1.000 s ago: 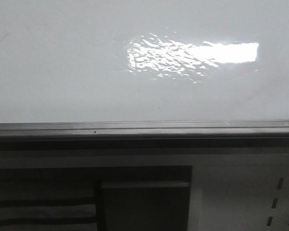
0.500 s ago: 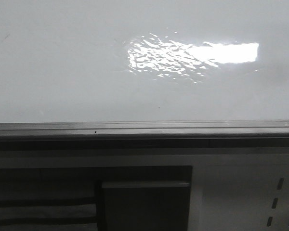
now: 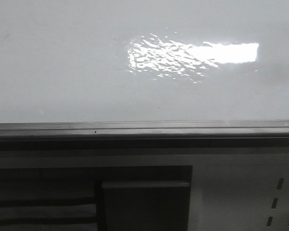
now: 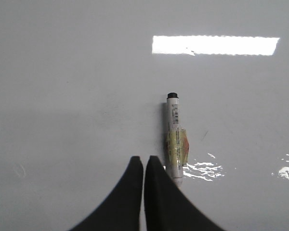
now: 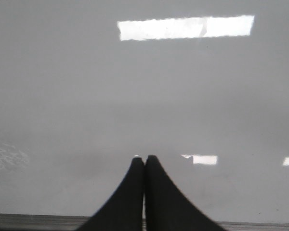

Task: Write number 4 on whiteboard

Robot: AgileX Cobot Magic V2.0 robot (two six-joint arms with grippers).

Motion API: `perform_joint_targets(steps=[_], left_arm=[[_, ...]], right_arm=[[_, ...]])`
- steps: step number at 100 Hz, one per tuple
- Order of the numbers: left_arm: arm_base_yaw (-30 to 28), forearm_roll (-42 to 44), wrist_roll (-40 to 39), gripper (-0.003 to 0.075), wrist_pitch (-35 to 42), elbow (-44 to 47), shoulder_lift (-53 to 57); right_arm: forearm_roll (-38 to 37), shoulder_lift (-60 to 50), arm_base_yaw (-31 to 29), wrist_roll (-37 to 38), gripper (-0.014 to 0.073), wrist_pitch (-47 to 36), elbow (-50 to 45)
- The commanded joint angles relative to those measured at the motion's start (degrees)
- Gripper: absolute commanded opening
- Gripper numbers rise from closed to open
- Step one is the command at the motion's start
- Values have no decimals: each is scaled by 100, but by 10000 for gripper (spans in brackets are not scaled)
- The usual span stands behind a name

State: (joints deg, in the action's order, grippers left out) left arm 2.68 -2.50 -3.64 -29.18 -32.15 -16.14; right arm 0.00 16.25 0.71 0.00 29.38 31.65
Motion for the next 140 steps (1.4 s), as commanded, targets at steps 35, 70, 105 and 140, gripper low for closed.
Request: perform_joint_targets(steps=[35,70,105,140], left_arm=[[18,164,-40,449,442,-187,-106],[18,51,-40,458,528,-187,-106],[23,-448,716,464,566,-187,-870],[145,-1404,1522,463,1516,-198,-2978]], right_arm=[[-444,115,-23,-72,461,-424,200],[-444,115,-23,-72,458,-436,200],[-272,115,-23,-72,458,-436,189],[-272,128,-23,-72,458,-436,189]])
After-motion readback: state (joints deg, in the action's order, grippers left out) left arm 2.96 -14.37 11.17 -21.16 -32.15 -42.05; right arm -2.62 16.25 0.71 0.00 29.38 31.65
